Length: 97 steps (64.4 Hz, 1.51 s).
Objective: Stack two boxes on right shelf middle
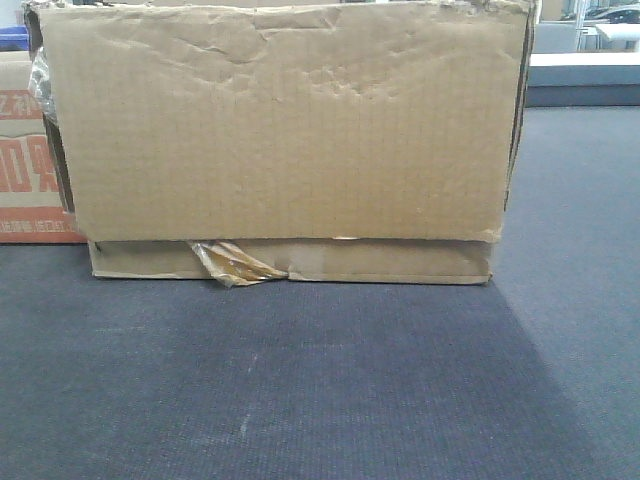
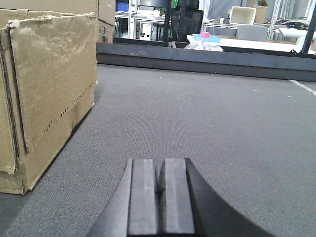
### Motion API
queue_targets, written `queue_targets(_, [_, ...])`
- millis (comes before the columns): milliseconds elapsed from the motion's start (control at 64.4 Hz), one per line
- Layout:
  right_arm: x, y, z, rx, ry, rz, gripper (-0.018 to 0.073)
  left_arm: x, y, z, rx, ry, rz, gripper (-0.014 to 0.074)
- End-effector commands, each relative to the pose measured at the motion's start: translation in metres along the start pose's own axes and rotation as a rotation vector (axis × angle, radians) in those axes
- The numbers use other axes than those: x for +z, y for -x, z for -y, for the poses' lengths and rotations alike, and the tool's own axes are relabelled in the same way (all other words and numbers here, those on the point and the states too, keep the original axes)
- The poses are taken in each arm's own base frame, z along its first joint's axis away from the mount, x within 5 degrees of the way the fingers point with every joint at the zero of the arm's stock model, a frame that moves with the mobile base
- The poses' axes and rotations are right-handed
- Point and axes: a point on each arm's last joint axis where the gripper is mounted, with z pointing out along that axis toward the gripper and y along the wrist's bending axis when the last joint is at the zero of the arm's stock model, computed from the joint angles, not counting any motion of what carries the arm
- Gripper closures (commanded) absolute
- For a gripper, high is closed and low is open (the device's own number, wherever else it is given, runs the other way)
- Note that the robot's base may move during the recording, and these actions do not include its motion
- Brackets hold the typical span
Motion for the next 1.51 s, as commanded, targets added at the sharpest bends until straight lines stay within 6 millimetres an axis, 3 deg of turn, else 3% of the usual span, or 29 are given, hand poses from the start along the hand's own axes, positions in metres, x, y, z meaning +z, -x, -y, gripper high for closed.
queue_targets(0, [0.0,0.002,0.0,0.0,-0.006,0.022,0.0721,0.0,0.005,0.0,-0.004,0.003,0.031,0.0708])
queue_targets(1134, [-0.001,0.01,0.001,-0.001,-0.012,0.111,0.0721,-0.001,0.013,0.0,-0.006,0.003,0.108,0.0708])
queue_targets(1274, [-0.001,0.011,0.001,-0.001,-0.013,0.123,0.0721,-0.005,0.041,0.001,-0.006,0.0,0.182,0.0708])
queue_targets(1367, [-0.004,0.027,0.001,-0.001,-0.014,0.17,0.0721,-0.012,0.071,0.002,0.021,-0.002,0.243,0.0708])
queue_targets(1491, [-0.013,0.055,0.002,-0.001,-0.015,0.228,0.0721,-0.009,0.121,0.004,0.085,0.009,0.189,0.0706])
